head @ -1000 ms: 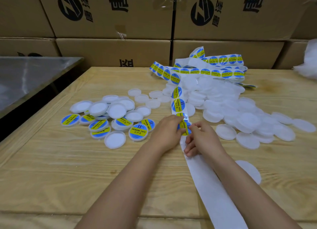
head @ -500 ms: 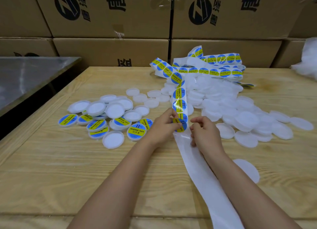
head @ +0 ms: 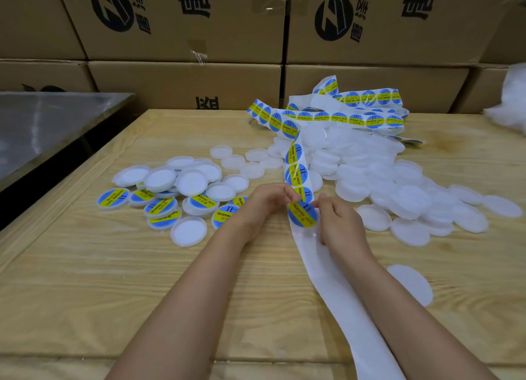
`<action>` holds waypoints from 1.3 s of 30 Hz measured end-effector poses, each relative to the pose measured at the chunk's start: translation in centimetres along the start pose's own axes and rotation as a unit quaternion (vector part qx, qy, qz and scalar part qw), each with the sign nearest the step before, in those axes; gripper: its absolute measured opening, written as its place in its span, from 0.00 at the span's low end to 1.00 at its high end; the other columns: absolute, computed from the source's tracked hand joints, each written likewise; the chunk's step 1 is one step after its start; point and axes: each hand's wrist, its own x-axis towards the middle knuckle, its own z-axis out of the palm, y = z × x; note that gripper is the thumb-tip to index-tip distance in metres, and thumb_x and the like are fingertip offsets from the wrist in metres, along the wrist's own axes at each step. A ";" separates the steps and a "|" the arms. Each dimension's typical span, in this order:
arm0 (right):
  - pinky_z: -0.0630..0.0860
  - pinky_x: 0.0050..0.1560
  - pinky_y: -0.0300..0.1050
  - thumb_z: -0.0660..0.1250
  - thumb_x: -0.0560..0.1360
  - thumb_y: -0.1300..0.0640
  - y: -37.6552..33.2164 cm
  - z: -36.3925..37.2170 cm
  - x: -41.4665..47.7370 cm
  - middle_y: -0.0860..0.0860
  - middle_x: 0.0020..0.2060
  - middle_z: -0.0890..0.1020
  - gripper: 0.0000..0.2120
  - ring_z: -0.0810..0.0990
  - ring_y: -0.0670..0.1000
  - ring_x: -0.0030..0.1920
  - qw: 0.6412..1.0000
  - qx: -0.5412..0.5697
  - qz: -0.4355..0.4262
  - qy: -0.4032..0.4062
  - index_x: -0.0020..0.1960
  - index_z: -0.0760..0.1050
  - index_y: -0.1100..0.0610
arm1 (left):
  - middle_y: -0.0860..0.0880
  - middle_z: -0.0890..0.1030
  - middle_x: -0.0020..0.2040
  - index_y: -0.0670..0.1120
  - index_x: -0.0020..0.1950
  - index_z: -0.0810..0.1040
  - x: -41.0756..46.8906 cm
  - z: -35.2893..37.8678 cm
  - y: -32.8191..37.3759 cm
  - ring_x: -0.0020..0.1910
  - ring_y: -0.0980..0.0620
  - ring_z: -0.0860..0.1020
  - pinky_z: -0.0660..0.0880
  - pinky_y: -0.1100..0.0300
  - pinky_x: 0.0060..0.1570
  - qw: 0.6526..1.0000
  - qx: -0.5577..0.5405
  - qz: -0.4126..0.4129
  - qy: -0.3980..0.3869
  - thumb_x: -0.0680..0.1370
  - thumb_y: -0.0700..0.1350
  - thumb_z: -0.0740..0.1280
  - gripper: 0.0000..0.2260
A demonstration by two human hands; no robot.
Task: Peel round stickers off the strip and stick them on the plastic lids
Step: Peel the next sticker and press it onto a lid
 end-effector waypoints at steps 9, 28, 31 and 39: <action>0.67 0.43 0.28 0.62 0.78 0.52 -0.2 0.8 0.1 0.45 0.44 0.73 0.11 0.74 0.43 0.47 0.983 0.171 0.012 0.058 0.37 0.74 0.48 | 0.41 0.73 0.49 0.43 0.46 0.75 -0.1 0.1 0.1 0.50 0.47 0.69 0.63 0.54 0.55 1.000 0.005 0.003 0.029 0.66 0.40 0.62 0.10; 0.66 0.39 0.35 0.69 0.74 0.55 0.2 -0.8 1.2 0.51 0.44 0.79 0.03 0.74 0.40 0.36 0.978 0.095 0.009 0.185 0.43 0.75 0.52 | 0.51 0.77 0.64 0.73 0.63 0.32 -0.4 1.1 -1.7 0.73 0.58 0.60 0.41 0.48 0.74 0.961 0.277 0.020 -0.005 0.76 0.36 0.59 0.43; 0.68 0.38 0.37 0.68 0.75 0.56 -0.3 -0.4 0.8 0.48 0.38 0.79 0.05 0.74 0.42 0.34 0.978 0.157 0.000 0.135 0.40 0.75 0.52 | 0.54 0.74 0.67 0.63 0.70 0.30 0.2 1.1 -2.5 0.76 0.56 0.54 0.41 0.52 0.74 0.936 0.352 0.013 -0.023 0.76 0.35 0.58 0.42; 0.71 0.41 0.45 0.62 0.77 0.58 0.7 1.9 0.1 0.46 0.34 0.77 0.04 0.76 0.51 0.39 0.969 0.211 0.058 0.114 0.44 0.74 0.52 | 0.46 0.66 0.72 0.45 0.73 0.62 0.9 0.1 -2.0 0.71 0.48 0.63 0.54 0.63 0.67 0.854 0.495 0.097 0.126 0.72 0.32 0.57 0.29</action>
